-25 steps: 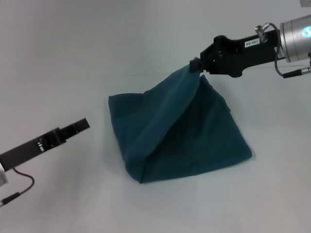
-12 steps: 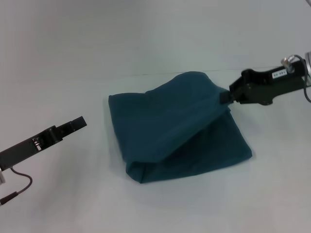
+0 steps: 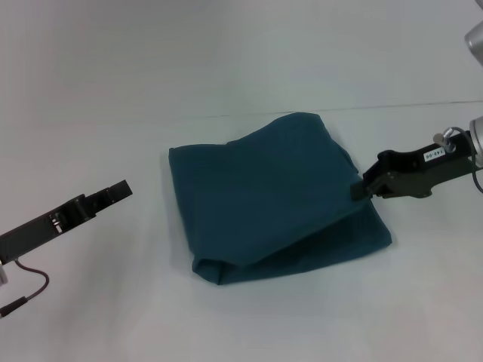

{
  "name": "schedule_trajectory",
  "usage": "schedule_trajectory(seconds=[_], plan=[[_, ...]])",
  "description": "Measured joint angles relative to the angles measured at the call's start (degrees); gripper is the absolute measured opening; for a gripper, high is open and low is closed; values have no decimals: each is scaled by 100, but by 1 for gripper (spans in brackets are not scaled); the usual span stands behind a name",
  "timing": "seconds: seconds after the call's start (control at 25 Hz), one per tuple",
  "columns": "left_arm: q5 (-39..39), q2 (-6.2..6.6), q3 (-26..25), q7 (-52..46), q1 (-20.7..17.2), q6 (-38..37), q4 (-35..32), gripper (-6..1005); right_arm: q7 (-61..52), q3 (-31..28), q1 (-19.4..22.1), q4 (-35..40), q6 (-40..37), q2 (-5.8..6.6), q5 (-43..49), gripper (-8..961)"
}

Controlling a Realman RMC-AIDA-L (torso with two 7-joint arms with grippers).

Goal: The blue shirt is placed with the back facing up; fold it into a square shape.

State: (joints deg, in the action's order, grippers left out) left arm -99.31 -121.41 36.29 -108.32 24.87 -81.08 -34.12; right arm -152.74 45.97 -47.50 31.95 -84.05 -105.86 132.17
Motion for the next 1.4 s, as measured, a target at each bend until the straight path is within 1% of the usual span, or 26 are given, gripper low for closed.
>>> schedule_trajectory(seconds=[0.48, 0.8, 1.08, 1.24, 1.4], plan=[[-4, -15, 0, 32, 0, 75, 13, 74, -151, -19, 151, -4, 9, -4, 415, 39], [-1, -30, 14, 38, 0, 142, 18, 75, -273, -12, 217, -71, 252, -114, 795, 40], [0, -38, 26, 39, -2, 146, 19, 75, -333, 1, 147, -233, 598, -176, 1064, 40], [0, -41, 21, 39, -7, 146, 20, 75, -389, 8, 98, -233, 730, -196, 1241, 74], [0, -41, 11, 39, -9, 146, 20, 75, -463, 14, 43, -233, 844, -244, 1524, 108]])
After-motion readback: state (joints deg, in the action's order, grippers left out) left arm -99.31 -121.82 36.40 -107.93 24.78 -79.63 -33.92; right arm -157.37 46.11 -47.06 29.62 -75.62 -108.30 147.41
